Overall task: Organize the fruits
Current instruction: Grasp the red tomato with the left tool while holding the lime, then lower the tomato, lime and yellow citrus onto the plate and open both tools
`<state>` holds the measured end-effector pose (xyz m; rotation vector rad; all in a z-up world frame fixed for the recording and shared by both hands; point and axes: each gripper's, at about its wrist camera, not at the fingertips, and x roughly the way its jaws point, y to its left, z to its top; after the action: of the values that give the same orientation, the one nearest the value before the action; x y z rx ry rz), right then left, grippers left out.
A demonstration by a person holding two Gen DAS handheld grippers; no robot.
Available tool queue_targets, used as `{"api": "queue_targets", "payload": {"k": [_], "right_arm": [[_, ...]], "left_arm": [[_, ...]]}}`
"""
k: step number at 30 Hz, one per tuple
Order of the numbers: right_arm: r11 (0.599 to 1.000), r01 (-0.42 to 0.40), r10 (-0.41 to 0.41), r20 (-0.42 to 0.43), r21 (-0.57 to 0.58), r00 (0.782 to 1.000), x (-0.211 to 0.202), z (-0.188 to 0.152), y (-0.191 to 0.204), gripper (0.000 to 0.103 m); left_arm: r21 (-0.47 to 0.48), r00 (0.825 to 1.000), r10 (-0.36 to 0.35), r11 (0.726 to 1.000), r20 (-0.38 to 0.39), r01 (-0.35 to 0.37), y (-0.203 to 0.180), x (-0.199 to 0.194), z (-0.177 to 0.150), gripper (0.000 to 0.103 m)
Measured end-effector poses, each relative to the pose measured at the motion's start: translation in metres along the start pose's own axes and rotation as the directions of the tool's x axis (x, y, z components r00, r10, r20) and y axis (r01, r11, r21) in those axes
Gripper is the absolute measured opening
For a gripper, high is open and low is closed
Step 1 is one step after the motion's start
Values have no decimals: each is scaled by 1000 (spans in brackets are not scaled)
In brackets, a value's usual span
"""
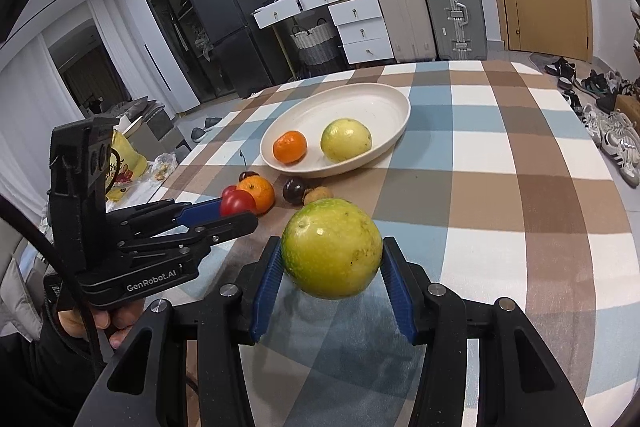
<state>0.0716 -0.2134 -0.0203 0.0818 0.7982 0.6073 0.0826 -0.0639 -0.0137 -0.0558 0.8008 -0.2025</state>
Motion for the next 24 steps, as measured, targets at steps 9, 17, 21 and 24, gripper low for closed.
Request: {"api": "queue_targets", "payload": {"k": [9, 17, 21, 24], "right_arm": [[1000, 13, -12, 34, -27, 999, 3, 29, 6, 49], [999, 18, -16, 57, -38, 998, 14, 53, 3, 49], [999, 17, -15, 55, -34, 998, 23, 61, -1, 49], [999, 20, -18, 58, -30, 998, 28, 66, -3, 49]], "left_arm": [[-31, 998, 38, 999, 50, -36, 25, -15, 19, 29], [-66, 995, 62, 996, 72, -58, 46, -14, 34, 29], [-74, 995, 75, 995, 72, -70, 53, -8, 42, 29], [-64, 994, 81, 995, 72, -77, 54, -2, 49, 29]]}}
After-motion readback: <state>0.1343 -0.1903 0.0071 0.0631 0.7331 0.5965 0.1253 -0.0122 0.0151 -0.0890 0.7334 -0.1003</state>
